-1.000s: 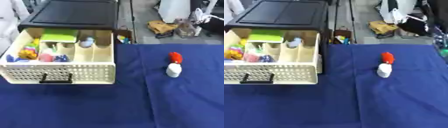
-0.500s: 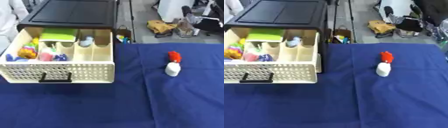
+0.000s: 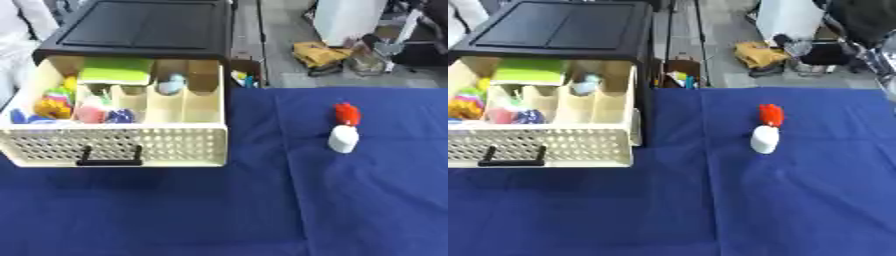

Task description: Pick up objects from table and place into drawer.

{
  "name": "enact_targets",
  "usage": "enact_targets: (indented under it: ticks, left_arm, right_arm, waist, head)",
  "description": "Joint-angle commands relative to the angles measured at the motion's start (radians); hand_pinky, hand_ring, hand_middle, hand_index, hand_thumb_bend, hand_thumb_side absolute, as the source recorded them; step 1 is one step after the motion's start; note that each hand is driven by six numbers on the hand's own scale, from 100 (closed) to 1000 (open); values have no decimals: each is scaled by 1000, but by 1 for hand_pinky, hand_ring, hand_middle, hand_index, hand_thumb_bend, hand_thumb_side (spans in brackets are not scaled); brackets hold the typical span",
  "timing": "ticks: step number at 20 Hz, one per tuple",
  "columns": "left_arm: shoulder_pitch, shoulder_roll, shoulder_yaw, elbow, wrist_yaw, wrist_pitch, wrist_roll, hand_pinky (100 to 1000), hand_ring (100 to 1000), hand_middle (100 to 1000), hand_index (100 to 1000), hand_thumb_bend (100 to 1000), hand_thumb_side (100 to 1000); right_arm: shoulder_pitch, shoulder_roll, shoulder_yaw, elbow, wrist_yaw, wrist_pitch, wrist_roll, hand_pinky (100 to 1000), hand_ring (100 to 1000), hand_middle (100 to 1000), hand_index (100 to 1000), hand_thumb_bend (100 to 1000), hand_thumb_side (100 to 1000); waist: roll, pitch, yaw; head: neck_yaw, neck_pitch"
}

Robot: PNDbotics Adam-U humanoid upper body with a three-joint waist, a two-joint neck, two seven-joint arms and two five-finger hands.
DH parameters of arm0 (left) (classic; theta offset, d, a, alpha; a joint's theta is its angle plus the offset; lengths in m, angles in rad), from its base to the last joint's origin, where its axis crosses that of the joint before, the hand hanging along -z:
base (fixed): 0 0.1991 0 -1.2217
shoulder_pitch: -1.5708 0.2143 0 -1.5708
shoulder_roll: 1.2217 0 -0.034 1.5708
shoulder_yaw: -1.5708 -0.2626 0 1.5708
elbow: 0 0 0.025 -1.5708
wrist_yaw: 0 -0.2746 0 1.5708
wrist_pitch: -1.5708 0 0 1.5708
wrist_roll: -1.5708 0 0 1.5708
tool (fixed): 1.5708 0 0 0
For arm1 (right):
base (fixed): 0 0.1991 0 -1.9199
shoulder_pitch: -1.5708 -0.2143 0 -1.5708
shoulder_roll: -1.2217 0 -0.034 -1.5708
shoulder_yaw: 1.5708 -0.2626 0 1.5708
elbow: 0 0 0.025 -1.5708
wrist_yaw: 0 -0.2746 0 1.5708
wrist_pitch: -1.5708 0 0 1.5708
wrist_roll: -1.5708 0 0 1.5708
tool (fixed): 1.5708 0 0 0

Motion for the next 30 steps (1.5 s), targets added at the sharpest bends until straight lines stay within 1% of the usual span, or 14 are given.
enact_targets:
  ticks: [1, 4, 7, 8, 9, 12, 17, 20, 21, 23, 25, 27, 30]
  left_arm:
    - [-3, 26, -1, -13, 4, 3, -3, 395, 543, 649, 823, 561, 1000]
    - [-1, 26, -2, -13, 4, 3, -3, 395, 543, 649, 823, 559, 1000]
    - [1, 26, -2, -13, 5, 4, -2, 396, 543, 649, 822, 556, 1000]
    - [1, 26, -2, -13, 5, 4, -2, 395, 543, 649, 822, 555, 1000]
    - [2, 25, -3, -13, 5, 4, -2, 395, 543, 649, 821, 555, 1000]
    - [3, 25, -3, -13, 6, 5, -3, 395, 543, 648, 821, 556, 1000]
    - [2, 23, -4, -13, 7, 7, -4, 394, 543, 648, 821, 556, 1000]
    - [1, 22, -4, -13, 7, 7, -4, 395, 543, 648, 821, 557, 1000]
    - [0, 22, -4, -13, 8, 7, -4, 395, 543, 648, 821, 557, 1000]
    - [-1, 21, -4, -13, 8, 7, -4, 394, 543, 649, 821, 558, 1000]
    - [-2, 21, -4, -13, 8, 8, -5, 394, 543, 648, 820, 557, 1000]
    - [-2, 21, -4, -13, 8, 8, -5, 394, 543, 648, 820, 557, 1000]
    - [-2, 20, -5, -13, 8, 8, -5, 394, 543, 648, 820, 559, 1000]
  right_arm:
    - [-50, -2, -22, 67, 47, 1, 47, 754, 837, 763, 884, 460, 984]
    - [-88, 22, -22, 136, 78, -5, 89, 753, 846, 777, 884, 453, 980]
    - [-120, 47, -27, 204, 109, 7, 131, 746, 848, 780, 883, 417, 988]
    - [-130, 56, -31, 224, 118, 11, 145, 733, 839, 768, 872, 395, 997]
    - [-140, 67, -36, 244, 124, 20, 158, 726, 835, 763, 868, 376, 1000]
    - [-169, 100, -46, 308, 135, 53, 199, 702, 821, 751, 855, 361, 1000]
    - [-195, 145, -56, 405, 132, 109, 271, 679, 809, 723, 843, 368, 1000]
    - [-202, 159, -66, 440, 128, 151, 319, 658, 799, 705, 833, 372, 1000]
    - [-209, 166, -70, 427, 119, 171, 392, 655, 798, 702, 831, 375, 1000]
    - [-216, 174, -71, 358, 94, 220, 579, 644, 798, 697, 828, 378, 1000]
    - [-214, 186, -70, 312, 56, 269, 715, 646, 798, 691, 825, 388, 1000]
    - [-213, 193, -67, 293, 24, 312, 803, 647, 801, 692, 825, 384, 1000]
    - [-215, 204, -62, 291, 20, 368, 872, 633, 800, 685, 820, 374, 1000]
  waist:
    - [0, -25, -2]
    - [1, -26, -2]
    - [1, -29, -2]
    - [2, -29, -2]
    - [1, -30, -2]
    - [2, -31, -2]
    - [1, -30, -1]
    - [0, -30, 1]
    - [0, -29, 2]
    - [-1, -28, 2]
    - [-1, -27, 3]
    - [-1, -26, 5]
    - [-1, -26, 6]
  head:
    - [-3, 5]
    - [-5, 7]
    - [-8, 9]
    - [-8, 10]
    - [-10, 10]
    - [-13, 12]
    - [-16, 11]
    - [-18, 10]
    - [-18, 9]
    - [-18, 9]
    - [-20, 9]
    - [-21, 9]
    - [-24, 10]
